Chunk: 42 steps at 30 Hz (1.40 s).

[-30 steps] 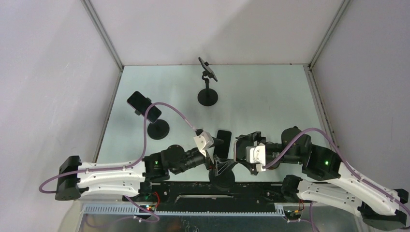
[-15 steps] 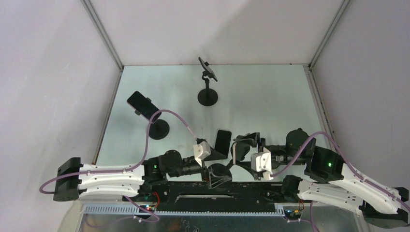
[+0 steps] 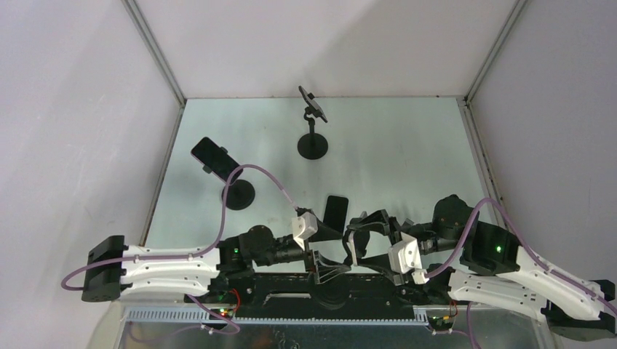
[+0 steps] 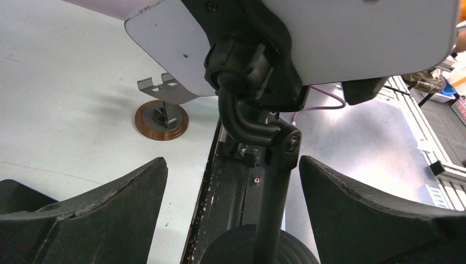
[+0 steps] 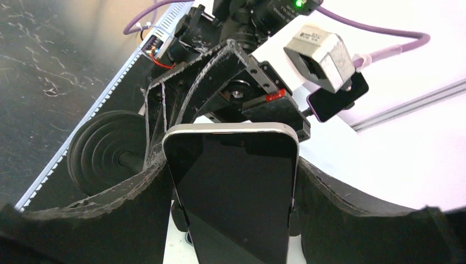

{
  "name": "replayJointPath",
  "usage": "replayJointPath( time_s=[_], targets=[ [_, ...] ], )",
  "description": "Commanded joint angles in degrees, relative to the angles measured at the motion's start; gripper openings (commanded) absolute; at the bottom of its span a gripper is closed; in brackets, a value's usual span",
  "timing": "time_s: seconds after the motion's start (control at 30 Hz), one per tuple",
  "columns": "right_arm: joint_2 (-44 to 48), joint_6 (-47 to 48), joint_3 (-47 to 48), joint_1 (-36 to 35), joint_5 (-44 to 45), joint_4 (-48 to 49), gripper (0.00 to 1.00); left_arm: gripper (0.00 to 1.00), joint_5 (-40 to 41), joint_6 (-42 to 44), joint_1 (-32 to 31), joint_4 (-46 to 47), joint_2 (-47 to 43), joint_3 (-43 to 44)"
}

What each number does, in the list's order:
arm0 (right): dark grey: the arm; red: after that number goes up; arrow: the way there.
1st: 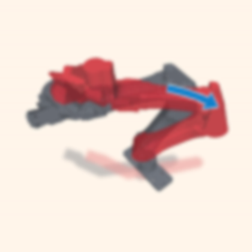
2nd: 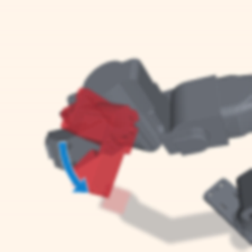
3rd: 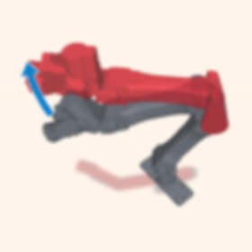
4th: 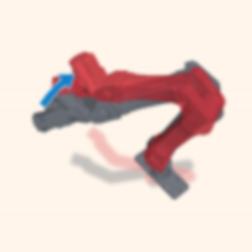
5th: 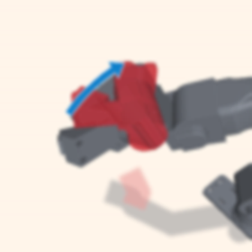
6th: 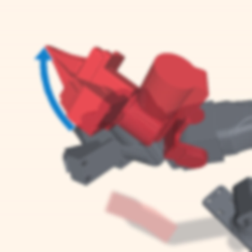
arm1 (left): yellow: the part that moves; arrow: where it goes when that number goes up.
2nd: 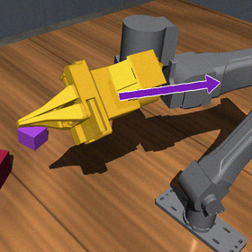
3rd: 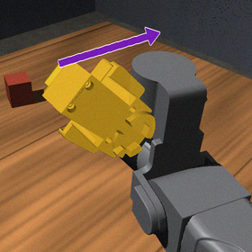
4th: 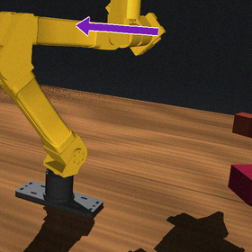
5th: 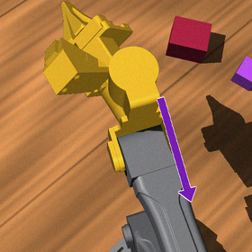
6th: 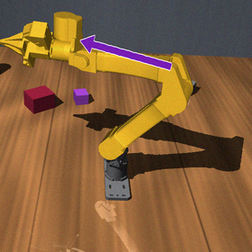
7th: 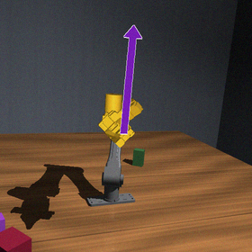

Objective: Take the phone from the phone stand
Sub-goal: Adjust the phone stand with the phone.

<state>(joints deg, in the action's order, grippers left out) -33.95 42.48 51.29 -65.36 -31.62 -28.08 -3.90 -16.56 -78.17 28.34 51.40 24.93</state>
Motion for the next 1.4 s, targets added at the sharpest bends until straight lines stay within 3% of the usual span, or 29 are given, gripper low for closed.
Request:
replayJointPath(
  time_s=[0.0, 0.6, 1.0, 1.07, 1.2, 1.27, 1.37],
  targets=[
    [0.4, 0.5, 1.8, -0.9, -3.2, 11.1, 0.00, 0.96, -2.0, -0.8, -0.3, 3.2, 1.5, 2.0],
    [-1.3, 0.2, 1.8, -3.2, -6.4, 9.9, 0.00, 0.95, -6.8, -1.1, -0.2, 6.9, 2.4, 3.7],
    [-1.3, -1.8, 1.8, -5.1, -9.4, 8.6, 0.00, 0.70, -6.5, 3.5, -0.2, 0.8, 1.4, 6.2],
    [-1.5, -2.1, 1.8, -5.2, -9.6, 8.4, 0.00, 0.60, -7.5, 3.7, -0.2, 0.2, 1.8, 7.2],
    [-1.7, -2.3, 1.8, -5.3, -9.5, 8.1, 0.00, 0.18, -7.8, 4.0, -0.2, -2.1, 2.6, 8.8],
    [-1.6, -2.5, 1.8, -5.4, -9.0, 8.1, 0.00, 0.05, -7.8, 4.5, -0.2, -3.7, 3.0, 9.6],
    [-1.2, -3.5, 1.8, -5.4, -8.0, 7.9, 0.00, 0.01, -9.7, 6.7, -0.2, -5.3, 3.3, 10.0]
  ],
)
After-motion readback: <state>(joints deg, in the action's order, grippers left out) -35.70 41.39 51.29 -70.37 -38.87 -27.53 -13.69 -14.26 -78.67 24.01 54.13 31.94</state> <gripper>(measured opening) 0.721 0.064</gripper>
